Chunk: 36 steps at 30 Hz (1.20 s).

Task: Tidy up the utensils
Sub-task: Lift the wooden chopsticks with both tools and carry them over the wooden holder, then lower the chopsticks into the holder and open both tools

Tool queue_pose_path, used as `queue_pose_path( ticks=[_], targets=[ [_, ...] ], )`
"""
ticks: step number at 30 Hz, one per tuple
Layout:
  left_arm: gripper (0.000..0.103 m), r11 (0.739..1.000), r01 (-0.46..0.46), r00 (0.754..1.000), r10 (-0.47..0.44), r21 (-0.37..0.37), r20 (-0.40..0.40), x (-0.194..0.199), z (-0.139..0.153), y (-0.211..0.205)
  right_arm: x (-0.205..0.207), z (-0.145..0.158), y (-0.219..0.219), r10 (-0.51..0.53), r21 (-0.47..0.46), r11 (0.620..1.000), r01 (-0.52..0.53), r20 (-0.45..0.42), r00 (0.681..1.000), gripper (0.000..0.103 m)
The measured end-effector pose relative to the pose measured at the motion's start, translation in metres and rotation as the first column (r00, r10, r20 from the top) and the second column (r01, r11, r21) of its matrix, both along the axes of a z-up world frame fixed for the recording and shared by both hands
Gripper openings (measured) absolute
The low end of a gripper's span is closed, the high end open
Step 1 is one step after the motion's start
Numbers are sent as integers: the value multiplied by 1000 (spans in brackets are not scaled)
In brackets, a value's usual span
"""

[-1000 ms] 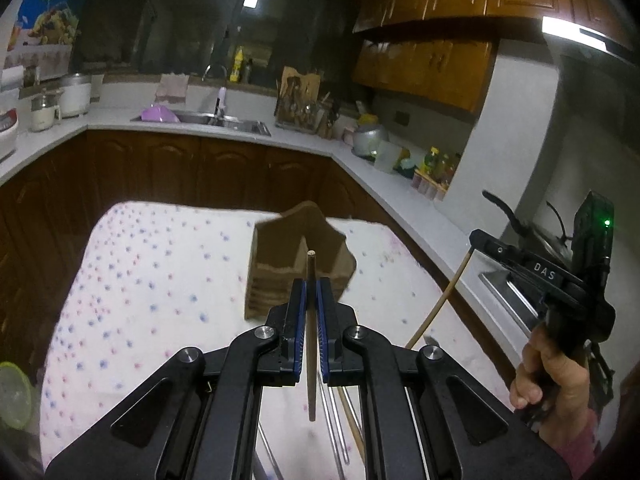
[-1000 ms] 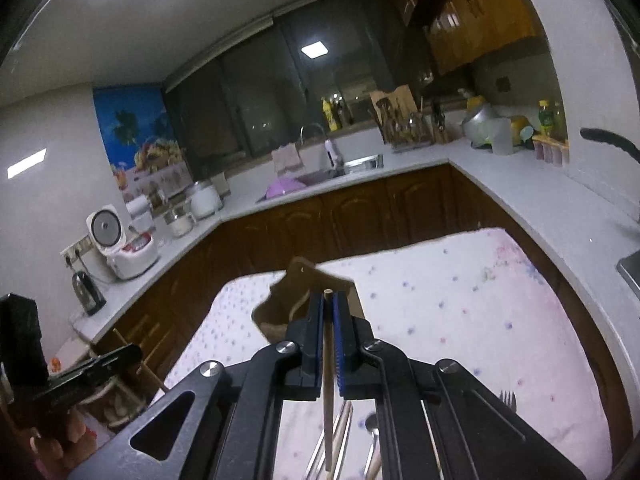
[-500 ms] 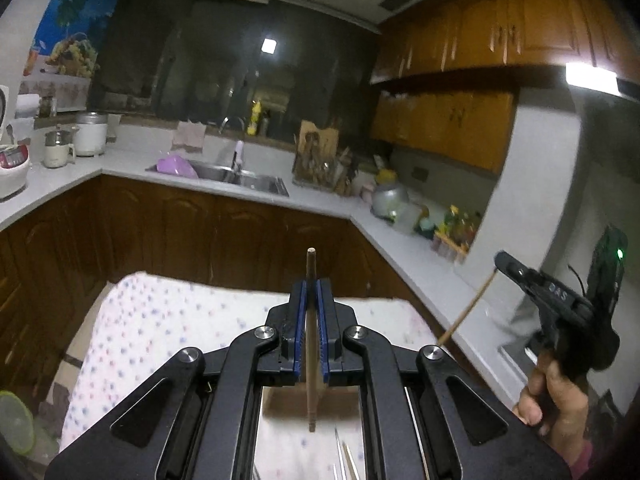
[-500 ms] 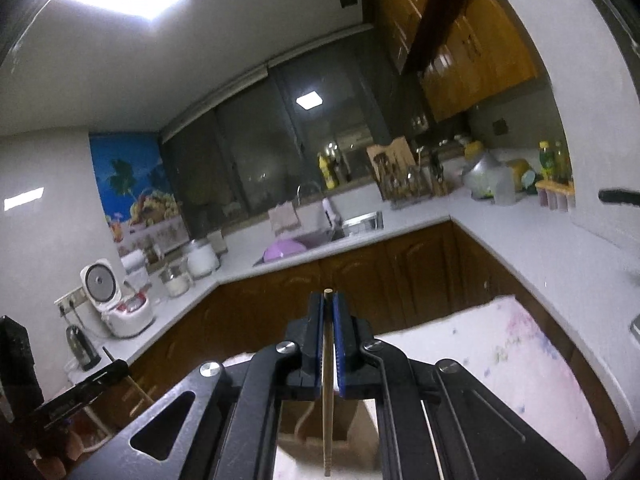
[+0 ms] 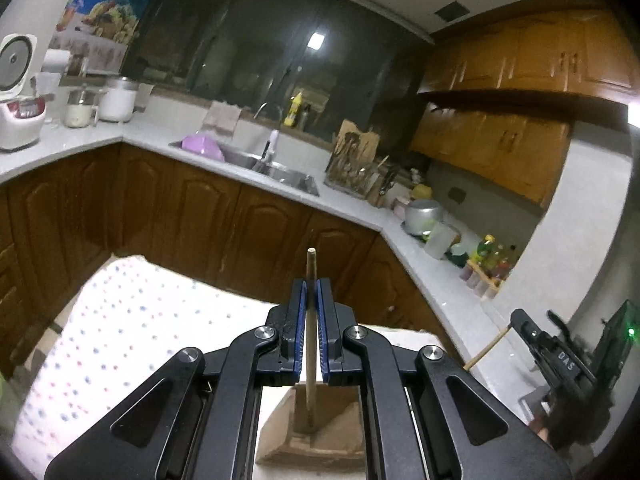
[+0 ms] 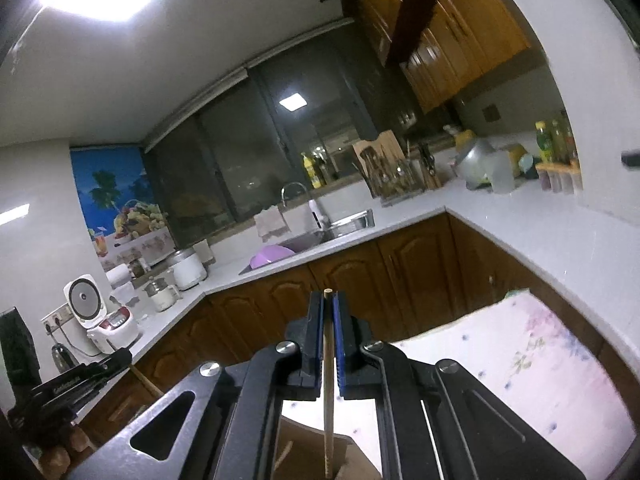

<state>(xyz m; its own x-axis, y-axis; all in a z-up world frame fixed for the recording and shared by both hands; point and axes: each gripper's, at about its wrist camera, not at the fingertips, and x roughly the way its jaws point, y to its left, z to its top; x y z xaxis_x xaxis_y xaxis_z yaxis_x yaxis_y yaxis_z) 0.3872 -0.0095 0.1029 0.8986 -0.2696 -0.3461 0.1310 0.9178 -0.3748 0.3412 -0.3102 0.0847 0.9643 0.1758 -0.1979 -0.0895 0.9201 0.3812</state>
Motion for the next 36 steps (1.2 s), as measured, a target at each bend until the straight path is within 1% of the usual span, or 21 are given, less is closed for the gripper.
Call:
queue_pose_path(
  ticks=[3,5,7,10,11,13,15,20,25,26,28,29,30,31,32,33,34,36],
  targets=[
    [5,1000,-15,1000,15,23,-6,3,-18,-9,8,-19,-2,-2,23,1000,2,-17,1000,5],
    [5,999,-20,1000,21,42,-6,6,-26,-15,13,-25,-2,-14,23,1000,14,-31,999,5],
    [5,998,-10,1000,11,55,-15,9,-35,-20,16,-35,0,-18,30,999,19,-40,999,5],
    [5,995,6,999,-2,100,-33,15,-49,-31,19,-44,8,-11,14,1000,12,-46,999,5],
    [5,994,5,1000,-1,111,-29,16,-51,-32,21,-47,10,-3,4,1000,4,-54,999,5],
    [5,989,-5,1000,7,146,-12,14,-52,-35,22,-51,14,8,-11,1000,-9,-59,998,5],
    [6,988,7,1000,-4,153,-20,15,-50,-35,19,-49,14,4,-31,1000,-5,-58,998,5],
    [6,986,29,999,-22,163,-42,22,-48,-35,27,-49,8,14,-14,1000,-15,-103,995,6],
    [6,984,31,998,-20,178,-65,25,-49,-37,33,-50,8,19,-3,1000,-20,-127,992,7],
    [7,983,36,997,-23,179,-71,26,-50,-38,34,-50,7,24,1,1000,-24,-130,991,11],
    [8,983,39,996,-25,181,-81,27,-50,-38,35,-49,7,26,5,1000,-25,-136,990,12],
    [14,983,40,996,-25,180,-85,27,-51,-38,35,-49,7,29,11,1000,-28,-141,990,15],
    [29,983,40,996,-24,180,-89,26,-51,-37,35,-50,7,34,16,999,-32,-144,989,23],
    [41,983,30,995,-13,180,-97,25,-52,-36,34,-49,6,42,25,999,-39,-147,988,30],
    [57,984,18,995,-1,178,-96,23,-52,-35,33,-49,6,45,28,999,-42,-147,988,46],
    [57,985,3,996,12,175,-84,19,-51,-32,31,-48,6,47,30,999,-43,-144,988,58],
    [57,985,2,996,12,171,-83,17,-51,-31,28,-48,6,45,31,999,-41,-142,989,61],
    [61,989,10,996,4,149,-93,12,-51,-26,22,-46,5,49,38,998,-44,-140,989,67]
  ],
)
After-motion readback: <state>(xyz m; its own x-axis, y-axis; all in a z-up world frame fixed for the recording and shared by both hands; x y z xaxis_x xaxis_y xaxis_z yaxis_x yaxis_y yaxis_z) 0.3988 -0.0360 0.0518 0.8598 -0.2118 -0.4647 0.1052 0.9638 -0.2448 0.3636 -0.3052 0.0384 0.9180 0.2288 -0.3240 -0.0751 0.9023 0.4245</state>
